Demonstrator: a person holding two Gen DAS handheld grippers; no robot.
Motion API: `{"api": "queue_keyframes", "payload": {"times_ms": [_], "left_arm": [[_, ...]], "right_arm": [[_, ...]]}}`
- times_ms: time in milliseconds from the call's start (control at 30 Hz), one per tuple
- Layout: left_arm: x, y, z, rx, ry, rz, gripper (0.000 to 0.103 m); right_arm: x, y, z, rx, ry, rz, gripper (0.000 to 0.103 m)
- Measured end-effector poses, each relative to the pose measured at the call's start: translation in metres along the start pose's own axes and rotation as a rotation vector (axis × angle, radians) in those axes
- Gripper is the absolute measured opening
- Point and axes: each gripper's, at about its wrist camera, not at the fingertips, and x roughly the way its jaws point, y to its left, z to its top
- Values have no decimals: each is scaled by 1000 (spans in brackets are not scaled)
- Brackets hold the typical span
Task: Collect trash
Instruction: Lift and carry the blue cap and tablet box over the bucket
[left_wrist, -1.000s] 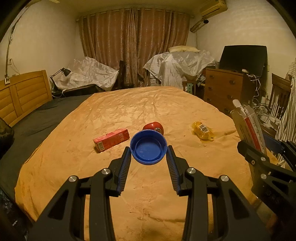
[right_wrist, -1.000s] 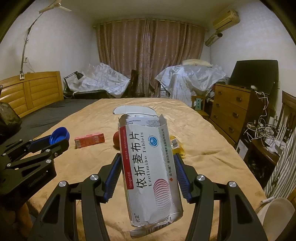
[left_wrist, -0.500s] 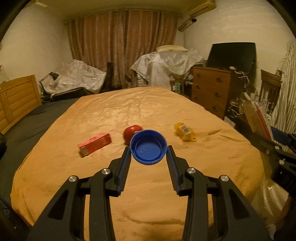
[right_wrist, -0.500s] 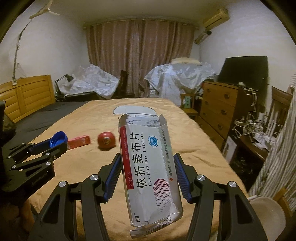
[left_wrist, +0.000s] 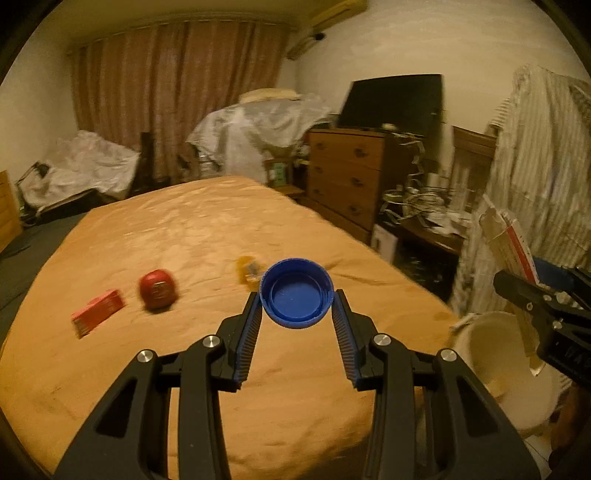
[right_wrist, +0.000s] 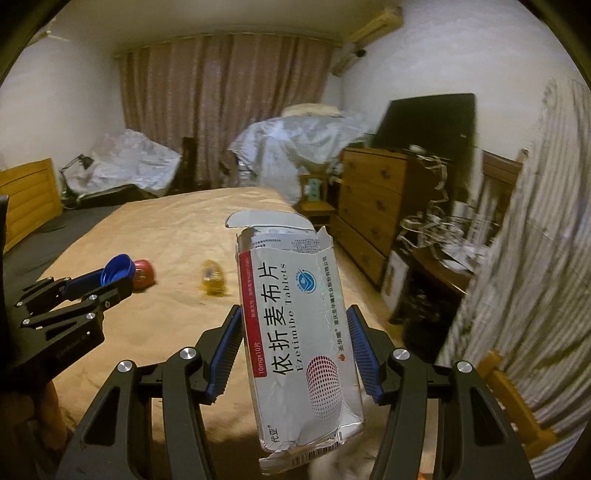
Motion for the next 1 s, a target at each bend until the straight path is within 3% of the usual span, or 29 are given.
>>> {"api": "queue_keyframes", "payload": {"times_ms": [233, 567, 800, 1000], "left_arm": [[8, -76, 10, 80, 18, -147, 38], [39, -167, -3, 198, 140, -318, 38], [63, -208, -15, 273, 268, -414, 38], [75, -230, -24, 347, 333, -470, 38]], "right_arm": [[-11, -88, -15, 73, 70, -83, 58], [13, -207, -46, 195, 303, -107, 58], [42, -259, -52, 244, 513, -58, 58], [56, -264, -57, 265, 642, -7, 59]]}}
